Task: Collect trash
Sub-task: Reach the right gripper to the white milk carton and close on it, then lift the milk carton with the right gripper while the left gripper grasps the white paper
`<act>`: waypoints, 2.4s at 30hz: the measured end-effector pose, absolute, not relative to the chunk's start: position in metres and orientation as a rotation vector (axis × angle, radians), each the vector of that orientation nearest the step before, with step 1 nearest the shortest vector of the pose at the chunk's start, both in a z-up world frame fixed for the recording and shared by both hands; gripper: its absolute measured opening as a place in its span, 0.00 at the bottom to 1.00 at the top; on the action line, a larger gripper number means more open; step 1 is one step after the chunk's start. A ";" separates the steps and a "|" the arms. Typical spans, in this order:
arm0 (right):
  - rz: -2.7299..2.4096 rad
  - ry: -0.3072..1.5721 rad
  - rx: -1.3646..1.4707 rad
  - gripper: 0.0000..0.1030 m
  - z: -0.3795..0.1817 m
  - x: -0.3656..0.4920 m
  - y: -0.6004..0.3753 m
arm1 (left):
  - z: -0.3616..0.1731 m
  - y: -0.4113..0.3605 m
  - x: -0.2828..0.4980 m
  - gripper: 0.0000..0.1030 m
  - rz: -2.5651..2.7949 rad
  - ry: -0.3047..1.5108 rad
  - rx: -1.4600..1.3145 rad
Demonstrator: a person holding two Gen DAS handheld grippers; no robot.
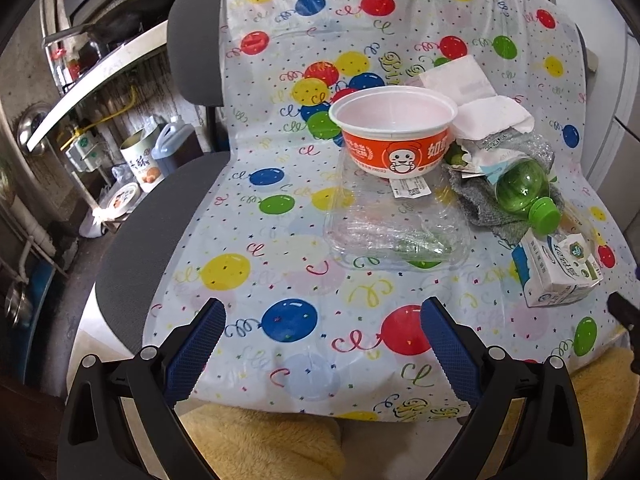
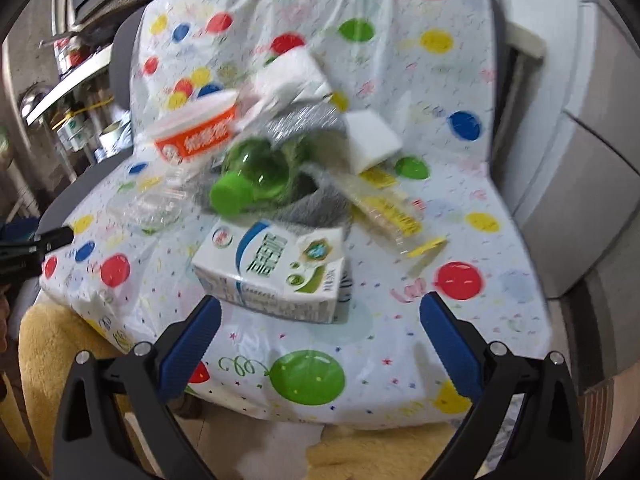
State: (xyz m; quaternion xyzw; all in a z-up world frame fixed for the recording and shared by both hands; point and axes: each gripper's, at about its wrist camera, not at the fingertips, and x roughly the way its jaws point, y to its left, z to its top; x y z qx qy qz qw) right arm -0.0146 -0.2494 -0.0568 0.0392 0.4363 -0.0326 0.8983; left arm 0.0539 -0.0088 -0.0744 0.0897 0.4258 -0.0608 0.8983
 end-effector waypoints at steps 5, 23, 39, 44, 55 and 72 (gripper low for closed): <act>-0.019 0.947 0.071 0.85 -0.078 -0.002 -0.246 | -0.079 -0.009 0.061 0.93 -0.136 0.882 0.162; 0.229 0.963 0.048 0.77 -0.075 -0.007 -0.205 | -0.071 -0.009 0.053 0.93 -0.166 0.867 0.157; 0.467 0.902 0.013 0.95 -0.094 0.052 -0.236 | -0.075 -0.025 0.059 0.93 -0.202 0.866 0.162; 0.515 0.945 -0.085 0.94 -0.109 0.056 -0.222 | -0.075 -0.028 0.060 0.93 -0.198 0.864 0.169; 0.373 0.881 -0.051 0.77 -0.083 -0.004 -0.230 | -0.072 -0.030 0.049 0.93 -0.216 0.859 0.165; -0.124 0.706 0.064 0.76 -0.018 -0.024 -0.309 | -0.028 -0.114 0.114 0.63 -0.460 0.814 0.067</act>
